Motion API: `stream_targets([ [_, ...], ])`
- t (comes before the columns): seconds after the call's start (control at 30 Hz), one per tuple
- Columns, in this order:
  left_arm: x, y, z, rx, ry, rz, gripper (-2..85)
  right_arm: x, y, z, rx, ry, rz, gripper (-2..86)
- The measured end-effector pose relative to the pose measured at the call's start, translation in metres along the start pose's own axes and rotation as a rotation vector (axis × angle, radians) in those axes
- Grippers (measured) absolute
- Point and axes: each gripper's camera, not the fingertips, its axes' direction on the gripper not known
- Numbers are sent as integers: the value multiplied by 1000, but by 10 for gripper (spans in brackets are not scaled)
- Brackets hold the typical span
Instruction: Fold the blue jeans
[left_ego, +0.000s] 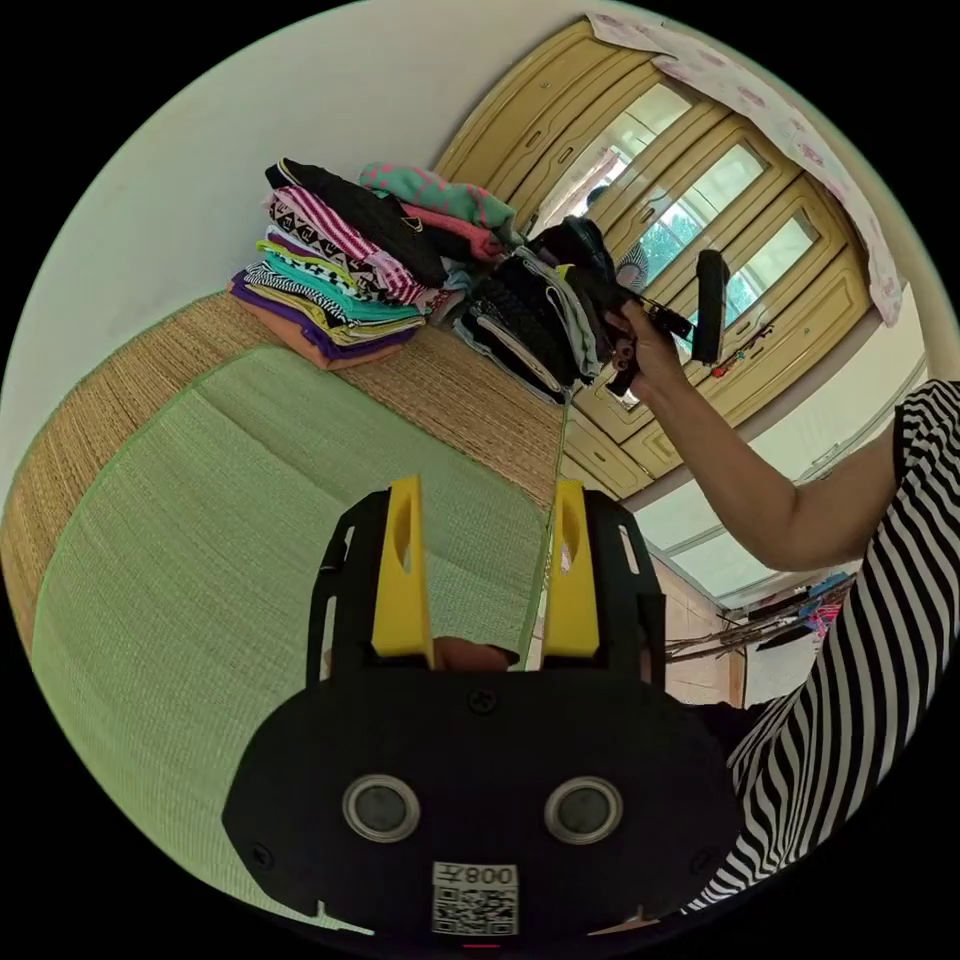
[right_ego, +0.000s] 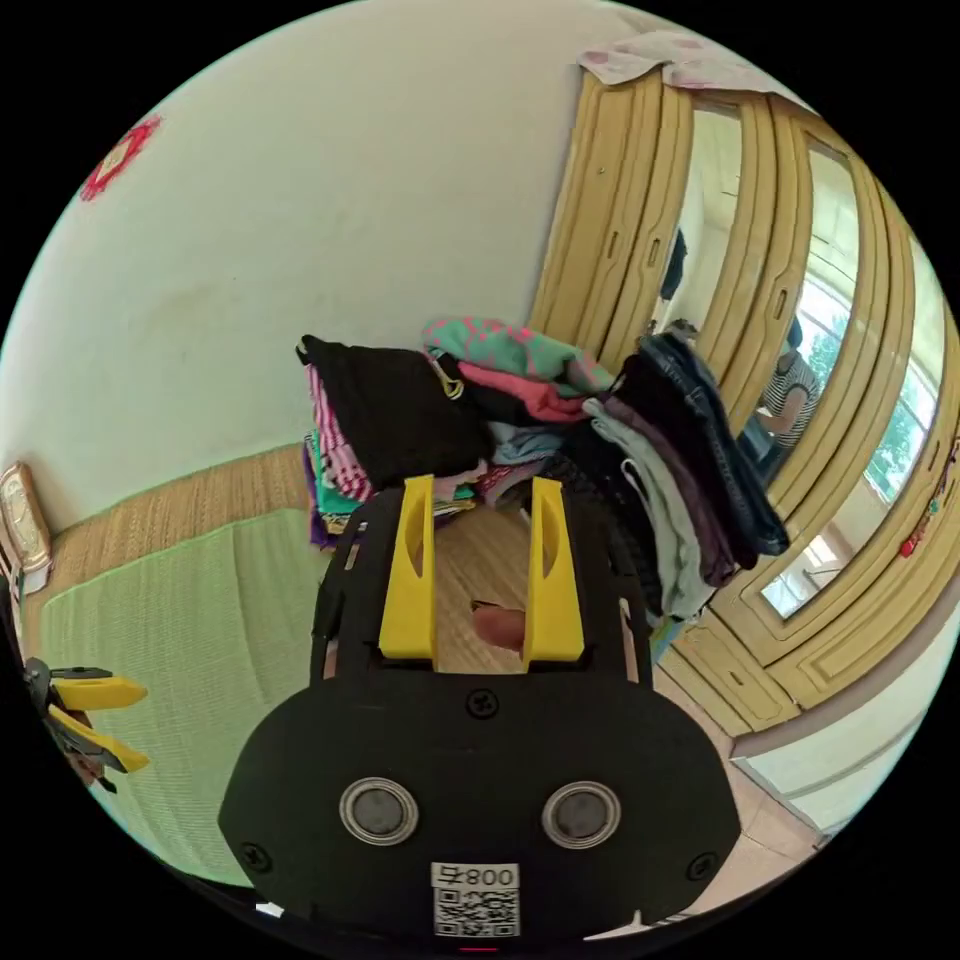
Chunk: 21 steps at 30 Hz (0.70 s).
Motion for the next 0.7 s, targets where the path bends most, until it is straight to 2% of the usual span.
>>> stream_targets([
  [0.17, 12, -101, 41, -30, 75, 82, 173, 102, -96, 35, 40, 202, 35, 149],
  [0.37, 25, -186, 81, -34, 148, 145, 168, 163, -172, 105, -40, 259, 11, 153],
  [0.5, 24, -212, 96, -71, 164, 174, 164, 178, -196, 144, -101, 271, -45, 141],
  [0.6, 16, -220, 102, -113, 167, 168, 161, 190, -208, 159, -110, 227, -71, 106],
  [0.7, 5, -220, 101, -143, 162, 152, 159, 204, -215, 159, -96, 273, -56, 60],
])
